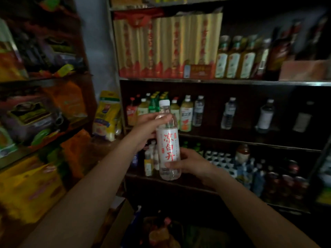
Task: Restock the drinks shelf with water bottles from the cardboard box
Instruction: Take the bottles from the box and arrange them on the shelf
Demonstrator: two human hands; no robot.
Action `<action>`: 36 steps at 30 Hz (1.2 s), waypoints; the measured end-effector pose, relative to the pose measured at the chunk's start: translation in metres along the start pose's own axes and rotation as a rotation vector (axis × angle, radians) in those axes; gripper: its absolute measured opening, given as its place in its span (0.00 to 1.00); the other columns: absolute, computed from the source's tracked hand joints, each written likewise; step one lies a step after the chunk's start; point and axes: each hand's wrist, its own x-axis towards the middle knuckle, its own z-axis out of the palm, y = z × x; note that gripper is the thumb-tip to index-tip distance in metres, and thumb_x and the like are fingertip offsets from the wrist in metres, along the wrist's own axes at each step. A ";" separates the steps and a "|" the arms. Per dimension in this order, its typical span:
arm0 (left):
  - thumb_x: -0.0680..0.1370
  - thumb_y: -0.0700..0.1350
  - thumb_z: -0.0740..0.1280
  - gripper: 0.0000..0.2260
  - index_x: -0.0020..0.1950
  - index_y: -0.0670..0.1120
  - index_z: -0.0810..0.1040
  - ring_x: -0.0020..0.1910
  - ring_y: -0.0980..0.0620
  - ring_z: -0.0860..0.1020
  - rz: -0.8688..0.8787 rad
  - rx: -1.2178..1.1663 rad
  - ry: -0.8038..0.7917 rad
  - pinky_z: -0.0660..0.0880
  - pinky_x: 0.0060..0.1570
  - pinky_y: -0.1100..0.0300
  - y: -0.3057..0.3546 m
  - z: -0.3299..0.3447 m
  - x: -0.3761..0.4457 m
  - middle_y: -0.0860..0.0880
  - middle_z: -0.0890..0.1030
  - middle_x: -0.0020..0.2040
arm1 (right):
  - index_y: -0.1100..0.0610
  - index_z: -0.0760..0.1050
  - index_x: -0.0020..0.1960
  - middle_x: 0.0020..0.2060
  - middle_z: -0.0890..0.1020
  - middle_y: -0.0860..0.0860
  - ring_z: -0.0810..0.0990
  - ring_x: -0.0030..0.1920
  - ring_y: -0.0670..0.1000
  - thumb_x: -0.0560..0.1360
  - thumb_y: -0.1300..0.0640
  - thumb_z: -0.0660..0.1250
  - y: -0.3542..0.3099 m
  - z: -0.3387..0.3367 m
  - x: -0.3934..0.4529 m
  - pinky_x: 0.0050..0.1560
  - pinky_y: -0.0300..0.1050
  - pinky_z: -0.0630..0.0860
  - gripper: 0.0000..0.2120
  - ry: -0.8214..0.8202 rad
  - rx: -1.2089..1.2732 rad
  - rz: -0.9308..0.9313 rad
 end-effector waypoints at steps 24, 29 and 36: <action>0.72 0.44 0.73 0.11 0.54 0.52 0.81 0.53 0.53 0.82 0.037 -0.105 -0.759 0.76 0.51 0.57 -0.033 0.315 0.248 0.51 0.84 0.52 | 0.56 0.76 0.54 0.47 0.84 0.50 0.84 0.48 0.49 0.58 0.55 0.83 0.078 -0.306 0.017 0.50 0.50 0.82 0.28 0.933 -0.143 0.041; 0.71 0.48 0.73 0.11 0.53 0.55 0.81 0.53 0.53 0.82 0.106 0.010 -0.851 0.78 0.51 0.56 -0.039 0.367 0.287 0.51 0.84 0.53 | 0.53 0.76 0.56 0.47 0.83 0.45 0.82 0.47 0.43 0.60 0.55 0.82 0.091 -0.354 0.018 0.45 0.37 0.80 0.26 1.037 -0.171 0.060; 0.71 0.47 0.75 0.16 0.57 0.50 0.81 0.51 0.54 0.82 0.131 0.059 -0.875 0.80 0.47 0.58 -0.070 0.449 0.327 0.50 0.84 0.51 | 0.53 0.77 0.56 0.47 0.83 0.45 0.82 0.47 0.43 0.61 0.56 0.81 0.129 -0.433 0.024 0.51 0.44 0.81 0.26 1.081 -0.226 0.157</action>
